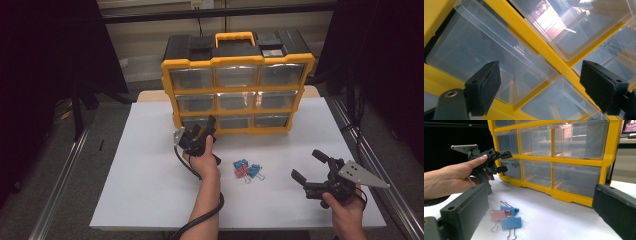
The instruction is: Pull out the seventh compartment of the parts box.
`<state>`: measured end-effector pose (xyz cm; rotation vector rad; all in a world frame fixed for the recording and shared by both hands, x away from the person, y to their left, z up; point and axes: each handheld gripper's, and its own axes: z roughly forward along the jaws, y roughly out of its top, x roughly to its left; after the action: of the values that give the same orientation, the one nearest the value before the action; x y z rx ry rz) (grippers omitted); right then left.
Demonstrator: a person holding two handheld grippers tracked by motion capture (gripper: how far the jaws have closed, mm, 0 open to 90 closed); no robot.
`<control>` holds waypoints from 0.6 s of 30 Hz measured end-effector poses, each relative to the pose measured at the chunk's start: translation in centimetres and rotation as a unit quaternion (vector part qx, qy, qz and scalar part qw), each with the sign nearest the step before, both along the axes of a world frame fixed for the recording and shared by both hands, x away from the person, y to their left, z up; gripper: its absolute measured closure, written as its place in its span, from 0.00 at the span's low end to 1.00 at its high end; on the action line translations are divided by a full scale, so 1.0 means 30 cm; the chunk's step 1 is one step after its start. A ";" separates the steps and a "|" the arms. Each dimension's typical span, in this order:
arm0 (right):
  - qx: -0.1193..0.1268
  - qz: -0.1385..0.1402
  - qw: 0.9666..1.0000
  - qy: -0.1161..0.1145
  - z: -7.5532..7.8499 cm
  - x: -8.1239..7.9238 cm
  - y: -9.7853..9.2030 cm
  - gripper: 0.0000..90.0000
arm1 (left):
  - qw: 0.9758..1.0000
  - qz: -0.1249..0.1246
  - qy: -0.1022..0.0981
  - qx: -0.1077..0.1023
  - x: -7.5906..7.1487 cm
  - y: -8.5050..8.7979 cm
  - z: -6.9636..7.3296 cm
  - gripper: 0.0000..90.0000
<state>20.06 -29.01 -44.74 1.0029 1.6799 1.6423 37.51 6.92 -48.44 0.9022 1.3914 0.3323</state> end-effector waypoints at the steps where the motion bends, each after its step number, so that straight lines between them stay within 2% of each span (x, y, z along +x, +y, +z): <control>1: 0.000 0.000 1.000 0.000 0.000 0.000 0.000 0.01 | 1.000 -0.003 -0.001 0.002 0.000 0.002 0.001 0.24; 3: 0.001 0.001 1.000 0.000 0.000 0.000 0.000 0.01 | 1.000 0.003 0.002 0.003 0.001 0.001 0.003 0.27; 4: 0.000 0.001 1.000 -0.001 0.000 0.000 -0.001 0.01 | 1.000 0.002 0.000 -0.019 0.001 -0.007 0.008 0.28; 5: 0.000 0.001 1.000 0.000 0.000 0.000 -0.001 0.01 | 1.000 0.001 -0.004 -0.004 0.004 0.001 0.004 0.29; 6: 0.001 0.001 1.000 0.001 0.000 0.000 0.000 0.01 | 1.000 0.005 -0.001 -0.008 0.006 0.001 0.006 0.29; 7: 0.001 0.001 1.000 0.001 0.000 0.000 0.000 0.01 | 1.000 0.005 -0.002 -0.019 0.009 0.000 0.006 0.29; 8: 0.001 0.001 1.000 0.001 0.000 0.000 0.000 0.01 | 0.999 0.006 0.001 -0.045 0.010 -0.007 0.010 0.31; 10: 0.001 0.002 1.000 0.000 0.000 0.000 0.000 0.01 | 0.999 0.000 0.001 -0.048 0.011 -0.003 0.008 0.32; 11: 0.000 0.001 1.000 0.000 0.000 0.000 0.000 0.01 | 0.998 0.009 -0.002 -0.058 0.014 -0.006 0.010 0.32; 12: 0.000 0.001 1.000 0.000 0.000 0.000 0.000 0.01 | 0.999 -0.001 -0.005 -0.041 0.015 0.000 0.007 0.37; 14: 0.001 0.001 1.000 -0.001 0.000 0.000 -0.001 0.01 | 0.998 0.014 -0.005 -0.066 0.020 -0.011 0.014 0.37; 18: 0.002 0.001 1.000 -0.001 0.000 0.001 -0.001 0.01 | 0.997 0.014 -0.004 -0.080 0.027 -0.014 0.011 0.41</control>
<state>20.10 -29.02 -44.73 1.0010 1.6780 1.6482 38.33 6.50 -48.10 0.7497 1.4041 0.2421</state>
